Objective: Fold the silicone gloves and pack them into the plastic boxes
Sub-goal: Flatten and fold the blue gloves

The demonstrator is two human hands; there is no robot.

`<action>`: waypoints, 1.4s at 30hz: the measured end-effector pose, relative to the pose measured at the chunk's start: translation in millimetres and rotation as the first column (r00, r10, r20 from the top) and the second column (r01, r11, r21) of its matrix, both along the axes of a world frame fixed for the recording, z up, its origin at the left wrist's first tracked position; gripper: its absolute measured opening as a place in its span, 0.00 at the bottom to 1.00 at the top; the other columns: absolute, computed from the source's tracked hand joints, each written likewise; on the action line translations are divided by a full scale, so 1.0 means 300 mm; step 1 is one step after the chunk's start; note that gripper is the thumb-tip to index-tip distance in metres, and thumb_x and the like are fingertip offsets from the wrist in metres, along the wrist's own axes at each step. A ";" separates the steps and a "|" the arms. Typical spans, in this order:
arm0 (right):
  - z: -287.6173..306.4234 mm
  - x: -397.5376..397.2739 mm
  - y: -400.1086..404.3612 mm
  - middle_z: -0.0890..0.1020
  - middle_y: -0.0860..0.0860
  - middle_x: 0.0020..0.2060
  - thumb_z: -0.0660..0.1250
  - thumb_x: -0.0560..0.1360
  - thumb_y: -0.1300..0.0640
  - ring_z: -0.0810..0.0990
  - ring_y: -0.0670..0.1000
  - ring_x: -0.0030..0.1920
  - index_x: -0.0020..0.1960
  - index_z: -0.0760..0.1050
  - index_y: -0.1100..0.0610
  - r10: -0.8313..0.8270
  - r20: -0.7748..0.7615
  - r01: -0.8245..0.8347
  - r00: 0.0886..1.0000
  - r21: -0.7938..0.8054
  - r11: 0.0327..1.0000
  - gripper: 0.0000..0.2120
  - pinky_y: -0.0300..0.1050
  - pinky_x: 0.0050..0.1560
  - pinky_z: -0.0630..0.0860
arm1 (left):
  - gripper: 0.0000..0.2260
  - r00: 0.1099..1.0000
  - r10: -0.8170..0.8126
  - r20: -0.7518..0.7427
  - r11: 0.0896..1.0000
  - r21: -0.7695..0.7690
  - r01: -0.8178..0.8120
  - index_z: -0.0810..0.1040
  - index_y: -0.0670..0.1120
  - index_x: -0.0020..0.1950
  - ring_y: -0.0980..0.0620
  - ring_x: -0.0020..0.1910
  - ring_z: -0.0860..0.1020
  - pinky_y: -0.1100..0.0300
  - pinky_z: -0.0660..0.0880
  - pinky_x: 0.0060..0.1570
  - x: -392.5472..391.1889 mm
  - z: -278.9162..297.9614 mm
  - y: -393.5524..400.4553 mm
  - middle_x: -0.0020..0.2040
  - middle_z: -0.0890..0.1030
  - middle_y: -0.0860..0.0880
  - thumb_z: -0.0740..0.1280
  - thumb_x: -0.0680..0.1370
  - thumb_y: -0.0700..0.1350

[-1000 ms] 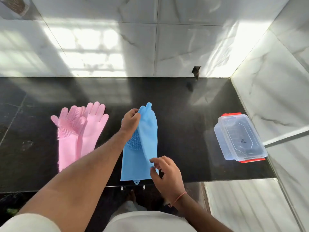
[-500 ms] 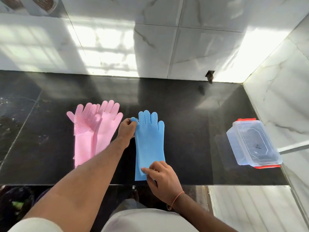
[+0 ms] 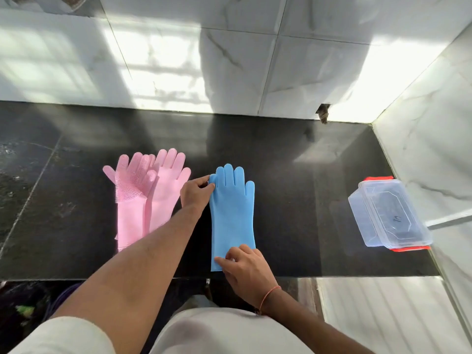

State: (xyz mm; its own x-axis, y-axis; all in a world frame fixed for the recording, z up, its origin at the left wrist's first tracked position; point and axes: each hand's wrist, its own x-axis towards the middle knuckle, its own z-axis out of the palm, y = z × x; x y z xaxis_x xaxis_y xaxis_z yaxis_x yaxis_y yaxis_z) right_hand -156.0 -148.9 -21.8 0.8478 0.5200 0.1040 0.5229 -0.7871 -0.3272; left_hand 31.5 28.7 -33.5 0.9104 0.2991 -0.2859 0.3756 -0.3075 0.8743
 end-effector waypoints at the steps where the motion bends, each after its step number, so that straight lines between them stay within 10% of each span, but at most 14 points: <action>1: -0.003 0.001 0.001 0.82 0.45 0.44 0.76 0.74 0.55 0.79 0.52 0.40 0.59 0.86 0.43 -0.005 -0.011 0.004 1.000 -0.017 1.000 0.15 0.48 0.35 0.77 | 0.16 1.000 -0.006 -0.011 1.000 -0.007 0.006 0.87 0.44 0.69 0.43 0.61 0.86 0.45 0.83 0.65 0.006 0.000 0.003 0.62 0.89 0.46 0.76 0.81 0.41; 11: -0.045 0.024 -0.102 0.84 0.45 0.52 0.75 0.78 0.54 0.79 0.51 0.52 0.62 0.86 0.51 -0.337 -0.229 0.372 0.913 0.129 0.919 0.13 0.46 0.56 0.80 | 0.22 0.997 -0.068 -0.049 0.993 0.097 0.072 0.84 0.42 0.71 0.47 0.52 0.88 0.45 0.86 0.61 -0.089 -0.007 0.091 0.56 0.89 0.47 0.78 0.80 0.50; 17: -0.042 0.017 -0.151 0.82 0.40 0.51 0.76 0.79 0.52 0.82 0.43 0.47 0.63 0.81 0.49 -0.599 -0.519 0.746 0.610 0.120 0.655 0.13 0.40 0.53 0.81 | 0.04 0.948 -0.286 -0.141 0.920 0.238 0.313 0.88 0.57 0.52 0.65 0.36 0.85 0.55 0.87 0.53 -0.348 -0.021 0.110 0.36 0.87 0.62 0.78 0.79 0.54; 33: -0.010 0.078 -0.185 0.89 0.48 0.37 0.79 0.74 0.58 0.84 0.44 0.31 0.49 0.88 0.53 -0.463 -0.843 0.807 0.275 -0.060 0.588 0.04 0.42 0.39 0.85 | 0.23 0.790 -0.369 -0.490 0.770 0.315 0.555 0.85 0.52 0.35 0.64 0.29 0.84 0.64 0.77 0.37 -0.589 -0.010 0.086 0.30 0.85 0.61 0.69 0.83 0.63; 42: 0.004 0.086 -0.196 0.89 0.55 0.43 0.78 0.75 0.60 0.85 0.49 0.39 0.50 0.85 0.59 -0.353 -0.912 0.769 0.211 -0.068 0.636 0.05 0.48 0.50 0.87 | 0.16 0.905 -0.317 -0.284 0.728 0.538 0.424 0.78 0.55 0.40 0.59 0.33 0.80 0.64 0.75 0.35 -0.663 -0.006 0.056 0.32 0.81 0.58 0.68 0.84 0.61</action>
